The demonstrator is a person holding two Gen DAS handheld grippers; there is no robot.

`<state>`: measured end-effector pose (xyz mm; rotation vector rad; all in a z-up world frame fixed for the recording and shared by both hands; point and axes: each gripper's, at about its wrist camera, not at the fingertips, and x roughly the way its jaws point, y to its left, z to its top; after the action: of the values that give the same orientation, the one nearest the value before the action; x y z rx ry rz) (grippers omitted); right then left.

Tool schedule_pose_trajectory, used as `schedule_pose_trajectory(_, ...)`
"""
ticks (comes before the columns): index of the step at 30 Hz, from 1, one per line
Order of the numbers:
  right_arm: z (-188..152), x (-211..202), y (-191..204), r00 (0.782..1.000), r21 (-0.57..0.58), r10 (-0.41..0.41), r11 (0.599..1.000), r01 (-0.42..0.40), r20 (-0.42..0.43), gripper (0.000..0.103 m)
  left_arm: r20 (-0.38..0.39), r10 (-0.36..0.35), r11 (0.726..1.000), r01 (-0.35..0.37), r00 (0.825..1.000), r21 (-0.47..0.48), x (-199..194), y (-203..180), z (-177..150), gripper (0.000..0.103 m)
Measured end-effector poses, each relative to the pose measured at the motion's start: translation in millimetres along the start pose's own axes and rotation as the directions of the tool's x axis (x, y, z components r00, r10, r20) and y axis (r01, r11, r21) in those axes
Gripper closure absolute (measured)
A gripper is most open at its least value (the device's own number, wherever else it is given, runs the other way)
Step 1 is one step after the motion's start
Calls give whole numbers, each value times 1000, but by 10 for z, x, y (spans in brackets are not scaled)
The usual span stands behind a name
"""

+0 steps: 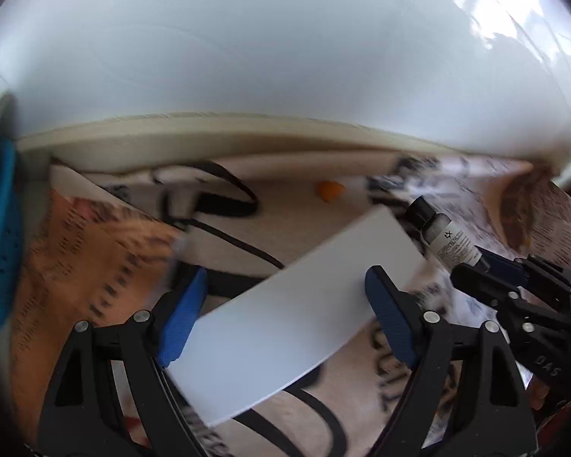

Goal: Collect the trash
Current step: 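Grasp the white rectangular box with the left tool while the right tool grasps the small dark bottle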

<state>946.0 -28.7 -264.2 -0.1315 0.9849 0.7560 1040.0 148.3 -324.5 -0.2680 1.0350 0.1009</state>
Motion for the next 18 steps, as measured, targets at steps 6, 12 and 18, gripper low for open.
schedule_pose_trajectory(6, -275, -612, -253, 998, 73, -39, 997, 36, 40, 77, -42, -26, 995, 30, 999, 100, -78, -326, -285, 20)
schedule_pose_trajectory(12, -585, -899, -486, 996, 103, -88, 991, 85, 24, 77, -63, 17, 985, -6, 998, 170, -208, -574, -611, 23)
schedule_pose_trajectory(18, -839, -764, -461, 993, 104, -104, 989, 109, -49, 77, -20, 58, 988, -54, 998, 146, -303, -564, -820, 35)
